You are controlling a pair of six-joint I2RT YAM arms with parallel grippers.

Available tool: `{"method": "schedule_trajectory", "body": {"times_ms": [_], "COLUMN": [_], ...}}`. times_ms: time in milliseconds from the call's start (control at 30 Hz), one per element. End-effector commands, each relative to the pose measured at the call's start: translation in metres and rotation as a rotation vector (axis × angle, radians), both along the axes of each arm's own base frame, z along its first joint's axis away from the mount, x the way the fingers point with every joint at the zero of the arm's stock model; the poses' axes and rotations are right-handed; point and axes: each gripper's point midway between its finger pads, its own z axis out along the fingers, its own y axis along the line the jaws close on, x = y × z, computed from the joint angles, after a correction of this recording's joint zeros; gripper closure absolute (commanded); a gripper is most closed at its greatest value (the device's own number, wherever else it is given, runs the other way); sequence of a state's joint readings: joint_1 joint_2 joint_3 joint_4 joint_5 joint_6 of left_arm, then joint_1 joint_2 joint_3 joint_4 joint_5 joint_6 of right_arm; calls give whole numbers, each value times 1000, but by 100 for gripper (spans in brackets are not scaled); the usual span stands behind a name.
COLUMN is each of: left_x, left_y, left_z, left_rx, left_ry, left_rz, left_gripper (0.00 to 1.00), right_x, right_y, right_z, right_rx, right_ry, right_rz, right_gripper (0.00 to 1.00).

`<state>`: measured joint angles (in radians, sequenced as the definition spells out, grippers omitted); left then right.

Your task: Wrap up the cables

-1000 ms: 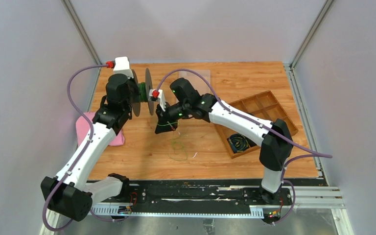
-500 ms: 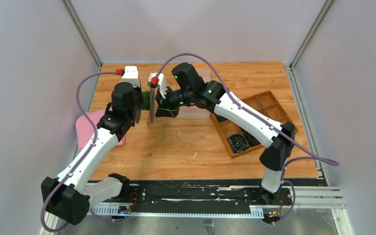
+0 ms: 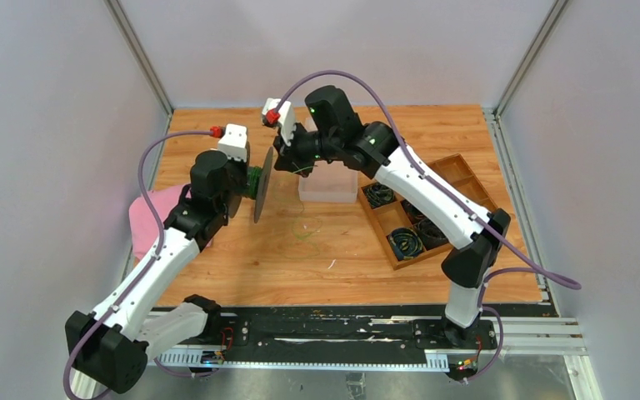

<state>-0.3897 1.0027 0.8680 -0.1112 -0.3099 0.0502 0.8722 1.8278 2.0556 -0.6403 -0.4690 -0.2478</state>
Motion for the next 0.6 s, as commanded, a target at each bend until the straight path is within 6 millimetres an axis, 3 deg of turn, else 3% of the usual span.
{"method": "schedule_trajectory", "body": {"times_ms": [0,233,567], "left_x": [-4,-8,-12], "left_y": [-5,-7,-7], "left_z": [17,20,13], "left_rx": [4,19,11], "left_ry": [-55,-58,-44], "left_rz": [-45,-71,-77], "left_gripper": [100,100,100], "right_x": [28,59,79], "right_y": [-10,-23,-25], "right_z": [4,4,3], "right_rx": [-37,-92,-106], "right_ry": [-84,-175,-210], "right_rz": [-70,-160,-188], "right_gripper": [99,99,99]}}
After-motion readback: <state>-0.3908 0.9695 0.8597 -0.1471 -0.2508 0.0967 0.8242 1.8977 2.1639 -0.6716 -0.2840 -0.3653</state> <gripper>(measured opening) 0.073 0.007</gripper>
